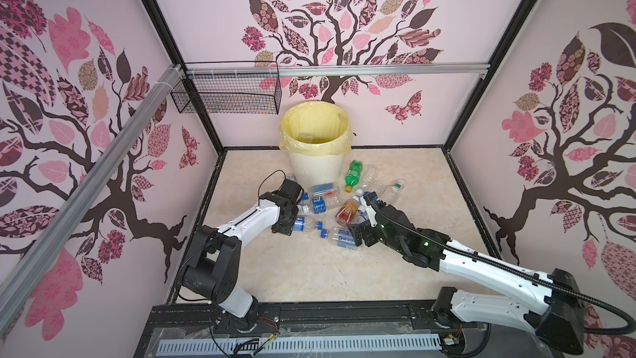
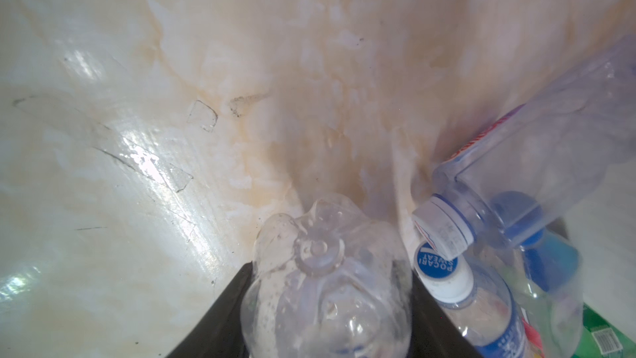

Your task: Throw the plastic bottles in the bin

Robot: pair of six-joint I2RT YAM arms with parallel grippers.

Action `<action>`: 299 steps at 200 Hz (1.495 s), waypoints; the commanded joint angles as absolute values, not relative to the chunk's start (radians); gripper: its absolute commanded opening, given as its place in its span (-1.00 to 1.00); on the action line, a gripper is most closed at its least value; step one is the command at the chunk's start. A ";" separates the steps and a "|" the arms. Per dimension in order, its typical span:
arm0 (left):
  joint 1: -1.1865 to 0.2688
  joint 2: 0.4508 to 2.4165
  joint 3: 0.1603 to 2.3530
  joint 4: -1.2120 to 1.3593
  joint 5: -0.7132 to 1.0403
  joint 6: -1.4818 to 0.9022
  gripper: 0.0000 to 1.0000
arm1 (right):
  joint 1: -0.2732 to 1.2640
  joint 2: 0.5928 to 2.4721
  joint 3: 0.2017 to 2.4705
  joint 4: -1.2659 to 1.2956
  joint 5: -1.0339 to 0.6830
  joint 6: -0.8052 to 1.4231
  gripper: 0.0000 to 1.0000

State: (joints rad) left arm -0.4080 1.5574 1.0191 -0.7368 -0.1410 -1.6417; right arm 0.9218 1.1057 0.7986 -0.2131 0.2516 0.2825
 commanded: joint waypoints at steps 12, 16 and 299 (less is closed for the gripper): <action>-0.403 1.494 1.050 -0.749 -0.220 -1.484 -0.25 | 0.925 1.152 0.884 -0.207 0.209 0.250 0.99; -0.402 1.486 1.054 -0.743 -0.227 -1.470 -0.26 | 0.926 1.158 0.890 -0.204 0.201 0.247 0.99; -0.541 1.301 1.322 -0.319 0.179 -0.869 -0.32 | 0.701 1.419 1.264 -0.113 -0.253 0.282 0.56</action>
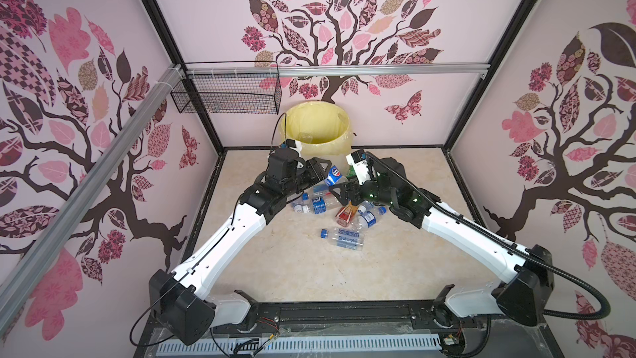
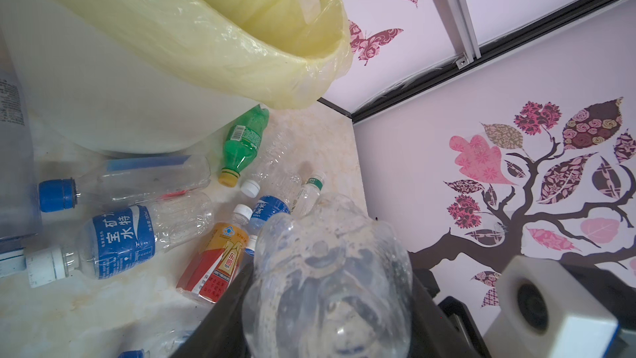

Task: Throw the plastic bottles in the bin
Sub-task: 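Grasp the bottle's blue Pepsi label with the right gripper while the left releases, then carry the Pepsi bottle over the bin with the right gripper and open it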

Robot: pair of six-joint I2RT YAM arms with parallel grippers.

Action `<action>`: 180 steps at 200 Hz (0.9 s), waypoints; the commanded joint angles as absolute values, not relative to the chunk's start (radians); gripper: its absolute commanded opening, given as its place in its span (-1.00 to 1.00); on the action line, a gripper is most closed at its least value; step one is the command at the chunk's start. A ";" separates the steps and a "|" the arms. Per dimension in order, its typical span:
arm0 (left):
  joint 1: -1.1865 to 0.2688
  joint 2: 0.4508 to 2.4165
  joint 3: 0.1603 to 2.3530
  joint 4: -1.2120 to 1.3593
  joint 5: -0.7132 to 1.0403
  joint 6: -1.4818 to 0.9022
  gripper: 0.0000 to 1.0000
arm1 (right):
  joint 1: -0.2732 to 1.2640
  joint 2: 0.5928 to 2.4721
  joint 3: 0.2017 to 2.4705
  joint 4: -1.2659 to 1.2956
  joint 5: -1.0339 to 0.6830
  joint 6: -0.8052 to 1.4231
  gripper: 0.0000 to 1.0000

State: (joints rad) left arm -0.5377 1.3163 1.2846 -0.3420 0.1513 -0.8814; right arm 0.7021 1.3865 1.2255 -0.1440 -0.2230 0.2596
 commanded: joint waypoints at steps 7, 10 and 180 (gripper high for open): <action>-0.540 1.302 1.322 -0.319 0.179 -0.873 -0.31 | 0.700 1.423 1.266 -0.106 -0.257 0.287 0.50; -0.541 1.302 1.320 -0.318 0.179 -0.874 -0.31 | 0.700 1.424 1.268 -0.105 -0.259 0.288 0.47; -0.382 1.220 1.489 -0.426 0.142 -0.771 0.94 | 0.671 1.505 1.527 -0.237 -0.082 0.180 0.09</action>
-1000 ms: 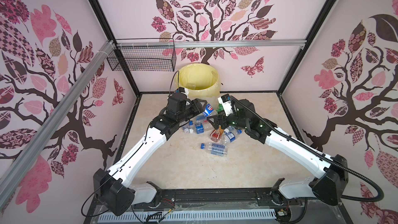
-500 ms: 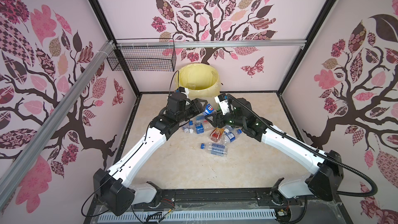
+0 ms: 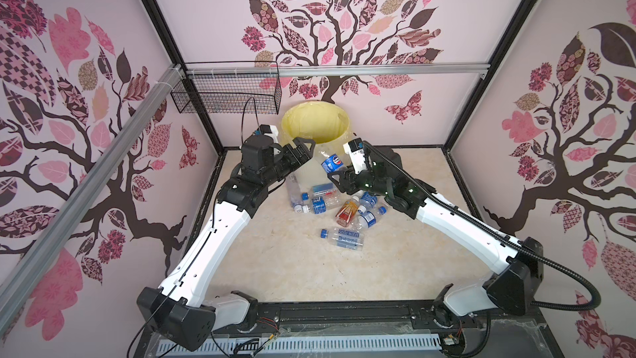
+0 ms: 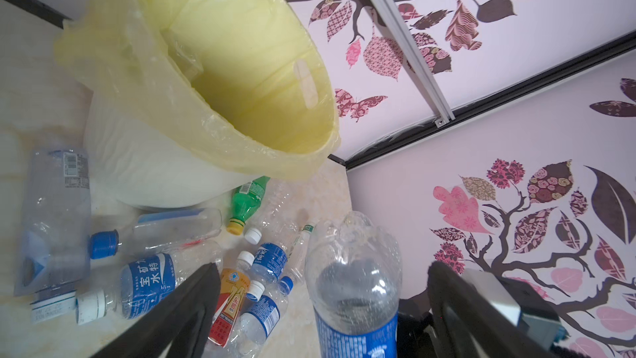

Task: Throw the plastic bottles in the bin
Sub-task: 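Carry the Pepsi bottle over the bin with the right gripper and open it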

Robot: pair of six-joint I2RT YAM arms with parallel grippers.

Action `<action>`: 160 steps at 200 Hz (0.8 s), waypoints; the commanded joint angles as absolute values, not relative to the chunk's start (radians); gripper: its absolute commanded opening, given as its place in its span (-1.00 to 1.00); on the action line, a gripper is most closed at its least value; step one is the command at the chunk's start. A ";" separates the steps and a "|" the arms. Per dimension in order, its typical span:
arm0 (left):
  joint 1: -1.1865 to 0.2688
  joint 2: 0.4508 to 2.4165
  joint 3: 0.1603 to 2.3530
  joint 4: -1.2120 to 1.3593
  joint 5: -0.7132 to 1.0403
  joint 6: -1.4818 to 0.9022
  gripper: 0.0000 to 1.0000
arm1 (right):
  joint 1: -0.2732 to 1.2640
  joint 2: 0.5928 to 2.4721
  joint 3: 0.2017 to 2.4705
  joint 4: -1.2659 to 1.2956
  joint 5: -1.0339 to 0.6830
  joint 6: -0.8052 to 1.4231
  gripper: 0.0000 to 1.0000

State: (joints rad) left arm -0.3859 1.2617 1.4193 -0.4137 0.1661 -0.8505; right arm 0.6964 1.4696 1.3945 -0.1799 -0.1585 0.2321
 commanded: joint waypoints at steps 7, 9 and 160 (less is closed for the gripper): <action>-0.383 1.214 1.499 -0.426 0.139 -0.752 0.94 | 0.656 1.507 1.564 -0.245 -0.074 0.177 0.09; -0.382 1.211 1.503 -0.426 0.137 -0.744 0.94 | 0.652 1.509 1.576 -0.246 -0.071 0.177 0.08; -0.373 1.167 1.513 -0.486 0.008 -0.460 0.94 | 0.570 2.201 2.729 -0.434 0.038 0.103 0.47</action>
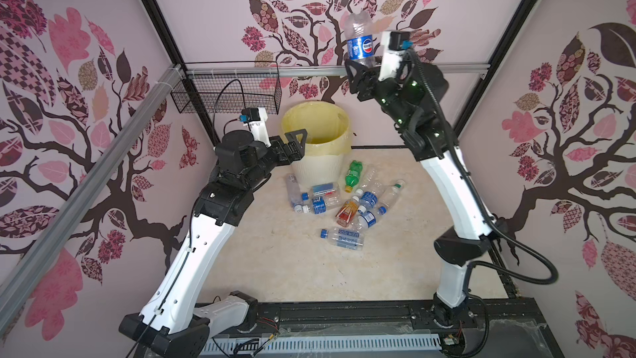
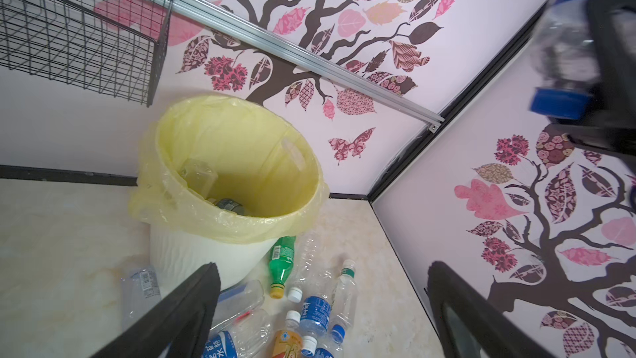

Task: Throw the plastic bottles in the bin
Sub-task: 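Carry the Pepsi bottle over the bin with the right gripper and open it, then lower both grippers back down to the bottle pile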

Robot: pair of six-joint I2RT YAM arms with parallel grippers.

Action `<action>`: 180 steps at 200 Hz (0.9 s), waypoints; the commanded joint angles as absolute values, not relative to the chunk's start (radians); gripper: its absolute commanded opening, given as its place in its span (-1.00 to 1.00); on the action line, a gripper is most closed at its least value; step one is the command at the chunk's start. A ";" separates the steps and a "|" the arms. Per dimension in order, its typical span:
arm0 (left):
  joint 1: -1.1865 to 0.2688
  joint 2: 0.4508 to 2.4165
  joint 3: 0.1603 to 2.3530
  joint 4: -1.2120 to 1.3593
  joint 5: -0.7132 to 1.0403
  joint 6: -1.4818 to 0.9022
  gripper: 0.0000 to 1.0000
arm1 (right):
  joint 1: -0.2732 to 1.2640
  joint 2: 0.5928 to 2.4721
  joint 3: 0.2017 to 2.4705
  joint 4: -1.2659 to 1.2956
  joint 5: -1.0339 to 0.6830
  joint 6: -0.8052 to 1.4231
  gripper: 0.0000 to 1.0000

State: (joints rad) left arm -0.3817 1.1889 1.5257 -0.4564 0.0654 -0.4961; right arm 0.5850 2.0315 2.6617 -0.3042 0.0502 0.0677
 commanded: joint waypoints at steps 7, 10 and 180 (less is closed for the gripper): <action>-0.372 1.162 1.502 -0.491 0.002 -0.455 0.94 | 0.564 2.190 2.693 -0.394 0.025 0.127 0.55; -0.373 1.162 1.497 -0.494 0.002 -0.453 0.94 | 0.561 2.183 2.674 -0.374 0.019 0.133 0.62; -0.371 1.135 1.339 -0.635 0.156 -0.574 0.94 | 0.556 1.732 2.104 -0.453 0.065 0.163 0.99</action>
